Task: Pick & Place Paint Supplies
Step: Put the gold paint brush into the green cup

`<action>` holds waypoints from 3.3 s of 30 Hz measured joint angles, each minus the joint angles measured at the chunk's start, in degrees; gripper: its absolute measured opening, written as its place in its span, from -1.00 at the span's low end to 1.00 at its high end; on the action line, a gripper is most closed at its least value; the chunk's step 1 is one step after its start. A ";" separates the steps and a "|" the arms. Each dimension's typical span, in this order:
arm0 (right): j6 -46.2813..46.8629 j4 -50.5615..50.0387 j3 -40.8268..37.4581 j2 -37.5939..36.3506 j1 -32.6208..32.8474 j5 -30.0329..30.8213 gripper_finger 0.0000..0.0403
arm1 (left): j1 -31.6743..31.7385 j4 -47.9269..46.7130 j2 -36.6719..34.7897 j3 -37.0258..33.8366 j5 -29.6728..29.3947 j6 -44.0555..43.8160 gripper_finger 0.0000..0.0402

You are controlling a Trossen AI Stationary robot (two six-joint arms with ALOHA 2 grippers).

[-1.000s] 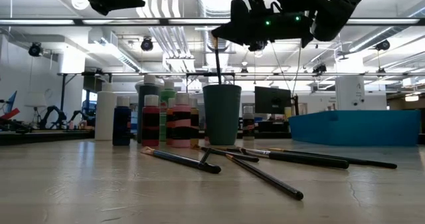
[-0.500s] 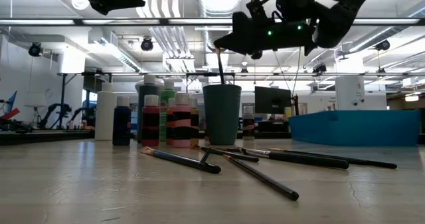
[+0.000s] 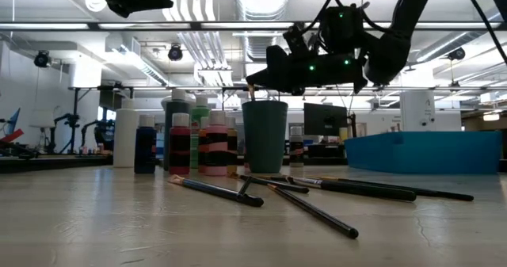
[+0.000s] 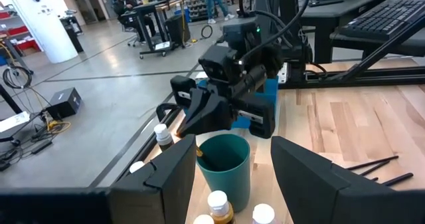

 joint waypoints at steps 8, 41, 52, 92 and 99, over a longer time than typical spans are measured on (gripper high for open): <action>0.68 -2.96 -0.04 0.70 0.02 0.22 -0.96 | 0.00 0.00 0.00 0.00 0.00 0.44 0.01; 2.71 -13.25 0.09 -11.07 0.44 0.01 -0.22 | 0.00 0.07 0.00 0.00 0.00 0.65 0.01; 2.43 -31.63 0.09 -27.64 3.52 0.02 -0.18 | 0.00 0.04 -0.02 0.00 0.00 0.79 0.01; 25.16 -62.76 0.31 -33.80 37.31 36.07 -0.42 | 0.00 -2.29 0.00 0.00 0.02 0.24 0.01; 20.66 -66.74 5.68 -30.87 37.75 36.30 -0.49 | 0.00 -2.21 -0.01 0.00 0.02 0.23 0.01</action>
